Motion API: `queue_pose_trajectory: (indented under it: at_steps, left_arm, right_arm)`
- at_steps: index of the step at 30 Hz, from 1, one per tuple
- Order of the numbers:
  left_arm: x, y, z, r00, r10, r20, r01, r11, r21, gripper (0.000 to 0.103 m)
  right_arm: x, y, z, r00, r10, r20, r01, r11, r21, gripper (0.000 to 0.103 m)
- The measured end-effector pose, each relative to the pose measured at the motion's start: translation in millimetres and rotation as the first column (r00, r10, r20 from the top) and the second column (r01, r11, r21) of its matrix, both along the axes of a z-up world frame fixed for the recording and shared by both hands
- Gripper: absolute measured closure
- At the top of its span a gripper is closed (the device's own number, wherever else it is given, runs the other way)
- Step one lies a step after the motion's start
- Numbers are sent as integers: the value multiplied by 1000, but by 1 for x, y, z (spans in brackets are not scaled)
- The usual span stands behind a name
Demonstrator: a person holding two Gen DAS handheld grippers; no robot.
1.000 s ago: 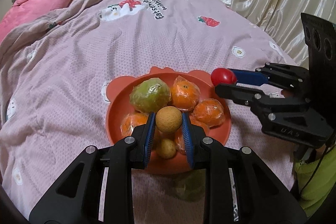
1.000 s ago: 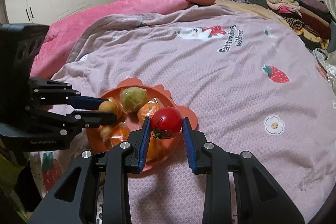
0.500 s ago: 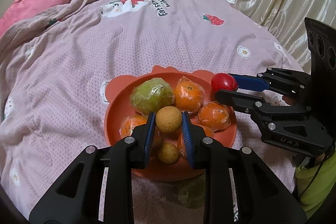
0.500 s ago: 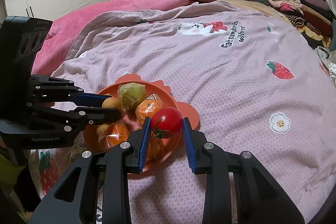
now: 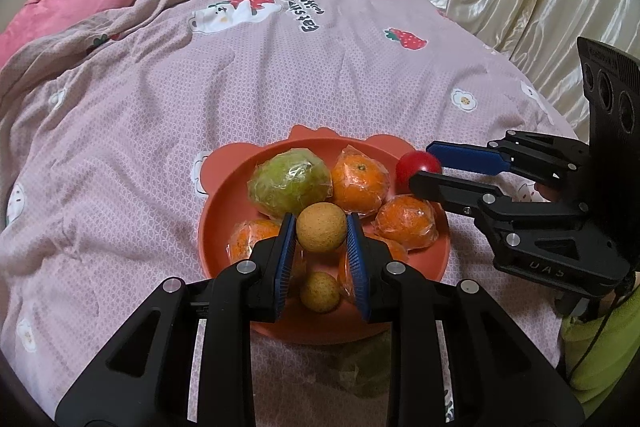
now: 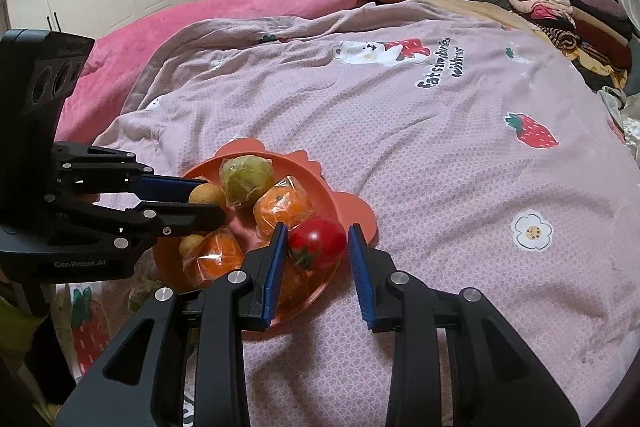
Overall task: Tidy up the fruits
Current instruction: 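Drop the tomato in the plate with the right tool while the left tool releases the tan fruit, then withdraw both open tools from the plate toward the remaining fruit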
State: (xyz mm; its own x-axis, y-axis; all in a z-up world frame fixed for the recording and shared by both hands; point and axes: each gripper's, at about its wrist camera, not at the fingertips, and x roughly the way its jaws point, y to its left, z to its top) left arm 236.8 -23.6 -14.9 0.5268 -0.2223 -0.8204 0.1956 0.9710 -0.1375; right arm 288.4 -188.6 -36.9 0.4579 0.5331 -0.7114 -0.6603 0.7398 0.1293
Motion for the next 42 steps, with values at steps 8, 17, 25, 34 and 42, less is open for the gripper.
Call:
queue_pose_trajectory:
  at_steps: [8,17,25,34,42]
  left_arm:
    - [0,0,0,1000,1,0,-1,1000,-2,85]
    - [-1,0,1,1000,7,5,-7,1000,-2,80]
    - [-7,3,6,1000,22,15,-22,1000,-8,80]
    - [-17,5,18,999,29,46,-28,1000,-14,71]
    - [-27,4,30,996,42,78,-41,999,-19,59]
  right_arm:
    - [-1,-8,6,1000,-14,11,14,1000,18,68]
    - [-3,-16,12,999,-31,23,30,999,38,66]
    - [-7,-22,17,999,-37,31,36,998,50,61]
    - [-13,-28,26,998,-51,41,47,996,75,50]
    - [-29,-31,39,996,-44,73,36,994,100,38]
